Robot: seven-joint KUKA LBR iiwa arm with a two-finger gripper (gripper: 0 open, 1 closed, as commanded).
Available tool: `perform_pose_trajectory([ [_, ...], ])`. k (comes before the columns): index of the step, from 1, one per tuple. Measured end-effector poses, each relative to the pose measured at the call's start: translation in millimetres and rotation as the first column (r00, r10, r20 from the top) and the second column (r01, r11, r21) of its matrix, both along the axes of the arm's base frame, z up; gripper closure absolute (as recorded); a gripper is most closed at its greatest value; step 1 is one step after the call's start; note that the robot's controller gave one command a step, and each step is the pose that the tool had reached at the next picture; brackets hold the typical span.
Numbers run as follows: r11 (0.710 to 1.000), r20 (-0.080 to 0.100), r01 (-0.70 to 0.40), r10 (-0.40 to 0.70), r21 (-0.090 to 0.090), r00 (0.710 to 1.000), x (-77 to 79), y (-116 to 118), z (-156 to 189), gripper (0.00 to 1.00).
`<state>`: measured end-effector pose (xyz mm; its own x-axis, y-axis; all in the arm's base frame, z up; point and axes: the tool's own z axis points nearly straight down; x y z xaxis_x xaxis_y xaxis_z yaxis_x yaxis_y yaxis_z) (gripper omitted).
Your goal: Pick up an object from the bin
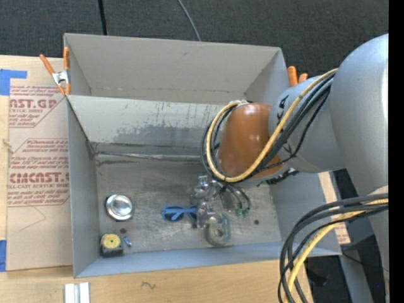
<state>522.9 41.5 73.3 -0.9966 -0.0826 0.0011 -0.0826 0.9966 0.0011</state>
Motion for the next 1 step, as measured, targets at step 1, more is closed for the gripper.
perform_pose_trajectory([
  [1,0.962,0.010,-0.272,0.272,-0.002,0.962,-8.4,13.0,163.2,1.00],
])
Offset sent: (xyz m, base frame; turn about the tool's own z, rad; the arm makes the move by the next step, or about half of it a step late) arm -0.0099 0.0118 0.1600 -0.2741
